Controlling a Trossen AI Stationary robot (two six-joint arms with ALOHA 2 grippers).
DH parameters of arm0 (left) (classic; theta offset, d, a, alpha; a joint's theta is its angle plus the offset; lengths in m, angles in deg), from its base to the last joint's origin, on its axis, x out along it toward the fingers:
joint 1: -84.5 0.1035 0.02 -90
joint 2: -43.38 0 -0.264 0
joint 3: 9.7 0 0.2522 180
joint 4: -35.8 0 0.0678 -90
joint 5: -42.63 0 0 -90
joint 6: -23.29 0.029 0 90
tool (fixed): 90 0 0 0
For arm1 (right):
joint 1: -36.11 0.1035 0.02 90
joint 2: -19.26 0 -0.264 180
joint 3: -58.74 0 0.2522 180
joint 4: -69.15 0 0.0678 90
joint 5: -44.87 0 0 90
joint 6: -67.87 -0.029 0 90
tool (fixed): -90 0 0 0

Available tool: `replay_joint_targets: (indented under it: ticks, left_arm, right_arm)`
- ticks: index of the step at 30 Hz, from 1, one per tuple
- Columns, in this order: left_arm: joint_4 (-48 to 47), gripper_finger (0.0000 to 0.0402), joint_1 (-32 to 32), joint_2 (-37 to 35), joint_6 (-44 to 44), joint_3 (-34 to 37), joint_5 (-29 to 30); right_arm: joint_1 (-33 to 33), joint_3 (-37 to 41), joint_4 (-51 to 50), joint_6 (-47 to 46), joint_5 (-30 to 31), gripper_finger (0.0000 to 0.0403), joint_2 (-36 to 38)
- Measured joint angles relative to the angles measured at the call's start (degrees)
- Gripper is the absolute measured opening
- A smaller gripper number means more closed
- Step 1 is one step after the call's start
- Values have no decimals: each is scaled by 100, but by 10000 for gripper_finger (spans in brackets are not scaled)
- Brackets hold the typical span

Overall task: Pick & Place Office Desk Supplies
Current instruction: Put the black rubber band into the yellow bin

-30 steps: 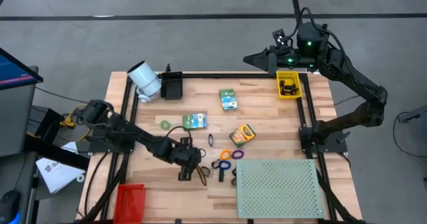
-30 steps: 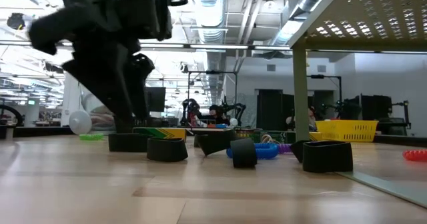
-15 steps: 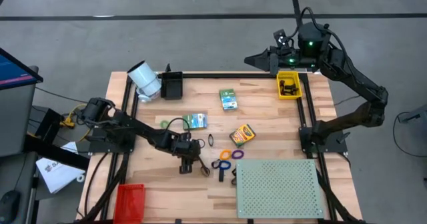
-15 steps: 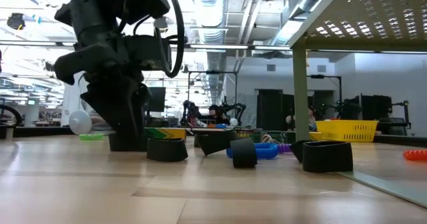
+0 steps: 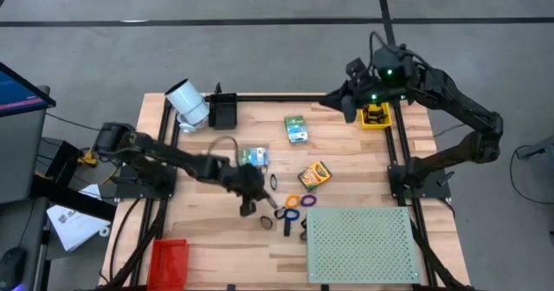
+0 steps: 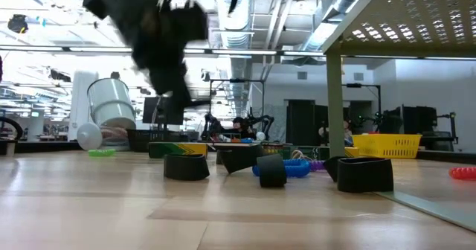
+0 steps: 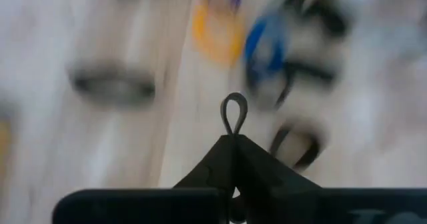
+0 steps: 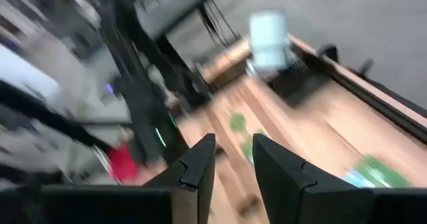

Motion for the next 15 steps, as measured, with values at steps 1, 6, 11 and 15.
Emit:
replay_joint_targets:
  ticks: [1,6,11,15]
  left_arm:
    - [146,3,129,-214,-34,-16,-154]
    - [1844,2,873,-961,-1028,-40,-1290]
    - [3738,1,1509,-1019,-2575,-41,-2299]
    - [4705,1,1742,-854,-3708,-44,-2606]
  right_arm:
    - [80,0,-160,141,88,99,-11]
    - [515,2,-442,577,186,99,-52]
    - [1239,2,-405,1454,139,99,-53]
    - [1762,2,-119,2213,123,99,-49]
